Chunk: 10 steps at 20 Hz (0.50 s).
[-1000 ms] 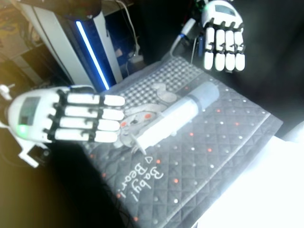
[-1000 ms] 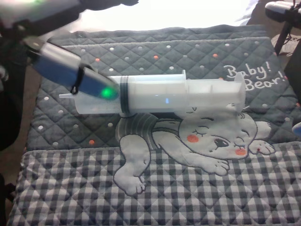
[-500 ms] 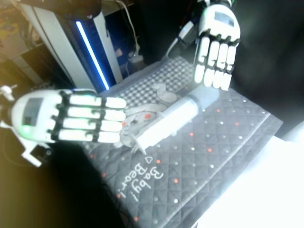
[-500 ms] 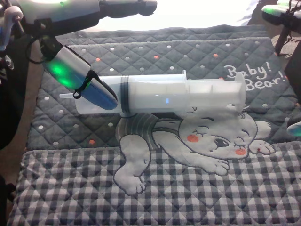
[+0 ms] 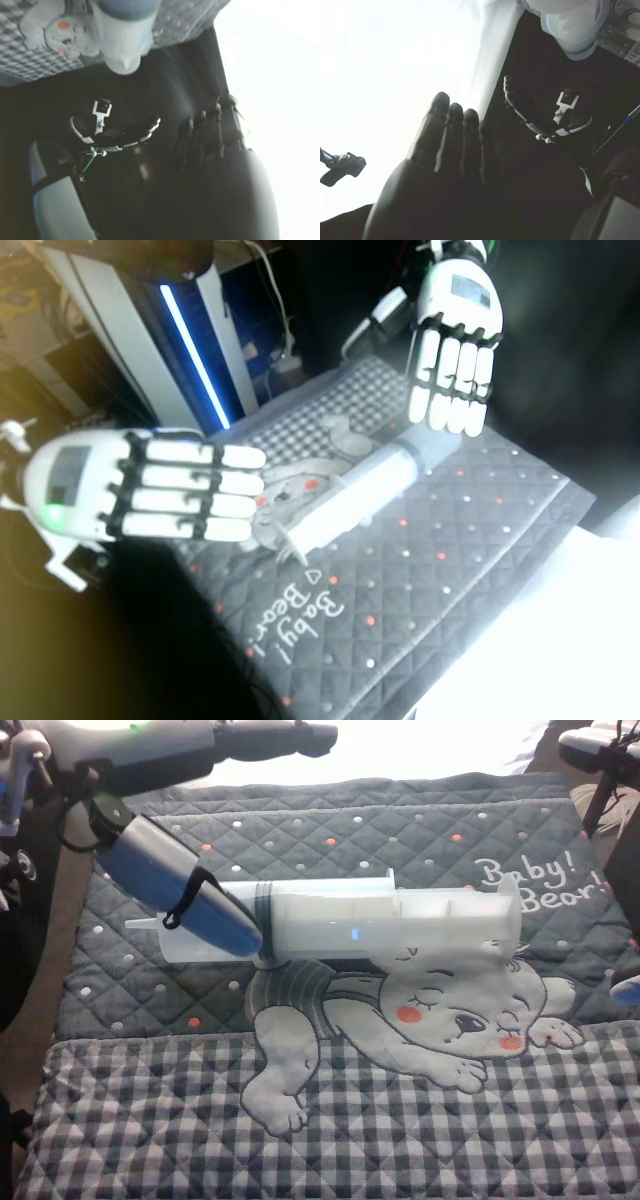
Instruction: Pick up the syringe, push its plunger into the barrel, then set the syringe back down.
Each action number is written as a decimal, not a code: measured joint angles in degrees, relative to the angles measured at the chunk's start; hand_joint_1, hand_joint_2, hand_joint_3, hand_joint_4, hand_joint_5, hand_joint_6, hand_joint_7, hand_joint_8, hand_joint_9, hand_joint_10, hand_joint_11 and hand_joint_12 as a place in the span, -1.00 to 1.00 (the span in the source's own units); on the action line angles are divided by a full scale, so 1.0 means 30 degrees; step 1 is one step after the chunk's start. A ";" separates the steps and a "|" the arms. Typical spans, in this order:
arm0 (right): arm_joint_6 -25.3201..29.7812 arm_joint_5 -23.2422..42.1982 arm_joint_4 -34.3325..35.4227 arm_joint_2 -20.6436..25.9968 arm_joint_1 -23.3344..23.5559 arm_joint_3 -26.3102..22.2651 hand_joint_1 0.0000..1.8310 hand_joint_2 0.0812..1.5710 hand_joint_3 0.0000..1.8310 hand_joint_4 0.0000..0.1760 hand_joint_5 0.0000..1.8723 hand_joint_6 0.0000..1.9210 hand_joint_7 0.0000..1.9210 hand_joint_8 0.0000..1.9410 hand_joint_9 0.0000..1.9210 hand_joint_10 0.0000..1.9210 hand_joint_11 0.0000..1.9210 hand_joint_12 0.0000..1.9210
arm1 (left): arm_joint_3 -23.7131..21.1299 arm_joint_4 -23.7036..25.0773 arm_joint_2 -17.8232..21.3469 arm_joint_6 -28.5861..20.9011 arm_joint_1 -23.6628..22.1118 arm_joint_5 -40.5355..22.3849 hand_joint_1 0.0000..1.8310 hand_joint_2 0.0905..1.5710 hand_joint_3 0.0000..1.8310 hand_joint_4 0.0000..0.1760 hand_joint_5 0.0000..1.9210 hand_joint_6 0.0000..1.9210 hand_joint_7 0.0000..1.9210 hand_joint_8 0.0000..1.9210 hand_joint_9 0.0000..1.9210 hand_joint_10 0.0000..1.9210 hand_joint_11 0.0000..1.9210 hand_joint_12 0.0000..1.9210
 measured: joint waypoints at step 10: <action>0.0000 0.0015 -0.0015 -0.0022 -0.0036 -0.0036 -0.16 -0.24 -1.00 -0.68 -0.85 -1.00 -0.78 -0.99 -0.86 -1.00 -0.83 -0.95 | -0.0080 0.4437 -0.0430 -0.2375 -0.0444 0.0204 -0.27 -0.29 -1.00 -1.00 -0.84 -0.99 -0.79 -1.00 -0.83 -1.00 -0.84 -0.97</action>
